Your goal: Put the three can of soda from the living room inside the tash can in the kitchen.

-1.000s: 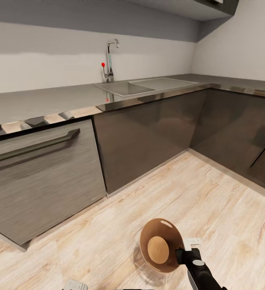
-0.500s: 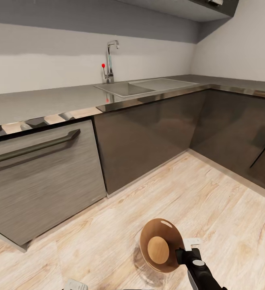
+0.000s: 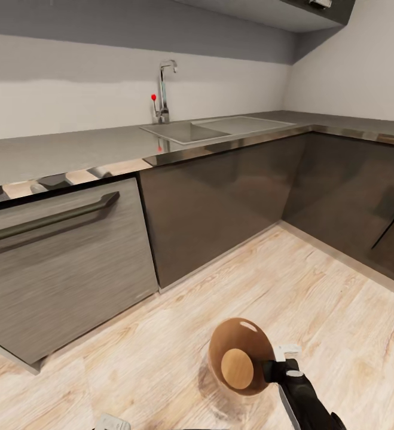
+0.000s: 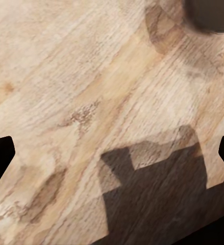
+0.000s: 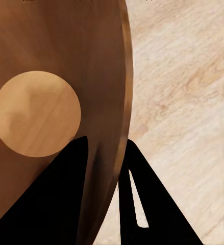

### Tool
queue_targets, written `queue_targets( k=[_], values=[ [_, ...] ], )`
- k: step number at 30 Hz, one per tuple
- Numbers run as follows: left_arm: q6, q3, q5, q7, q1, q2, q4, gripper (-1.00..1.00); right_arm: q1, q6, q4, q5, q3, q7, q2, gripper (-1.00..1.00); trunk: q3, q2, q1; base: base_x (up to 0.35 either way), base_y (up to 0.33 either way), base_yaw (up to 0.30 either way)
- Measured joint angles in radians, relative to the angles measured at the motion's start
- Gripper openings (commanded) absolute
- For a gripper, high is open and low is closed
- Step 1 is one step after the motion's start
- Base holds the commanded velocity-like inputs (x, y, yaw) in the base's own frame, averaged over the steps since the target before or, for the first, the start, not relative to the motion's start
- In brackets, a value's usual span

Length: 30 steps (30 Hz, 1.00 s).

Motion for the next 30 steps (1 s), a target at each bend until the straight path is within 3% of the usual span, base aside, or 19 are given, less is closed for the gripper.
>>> queue_targets(
  k=[7,12,15,30],
  values=[
    [0.0,0.0,0.0,0.0,0.0,0.0,0.0,1.0,0.0,0.25,-0.217,0.01,0.001,-0.001,0.002,-1.0,0.0,0.0,0.0,0.0,0.0,0.0],
    [0.0,0.0,0.0,0.0,0.0,0.0,0.0,1.0,0.0,0.337,-0.288,0.001,0.003,-0.001,0.022,-1.0,0.004,0.0,0.0,0.0,0.0,-0.047],
    [0.0,0.001,0.0,0.0,0.0,0.0,0.0,1.0,0.0,0.389,-0.311,0.017,0.004,-0.001,0.027,-1.0,0.009,0.0,0.0,0.0,0.0,-0.09],
    [0.0,0.0,0.0,0.0,0.0,0.0,-0.001,1.0,0.0,0.431,-0.323,0.015,0.005,-0.003,0.038,-1.0,0.032,0.0,0.0,0.0,0.0,-0.099]
  ],
)
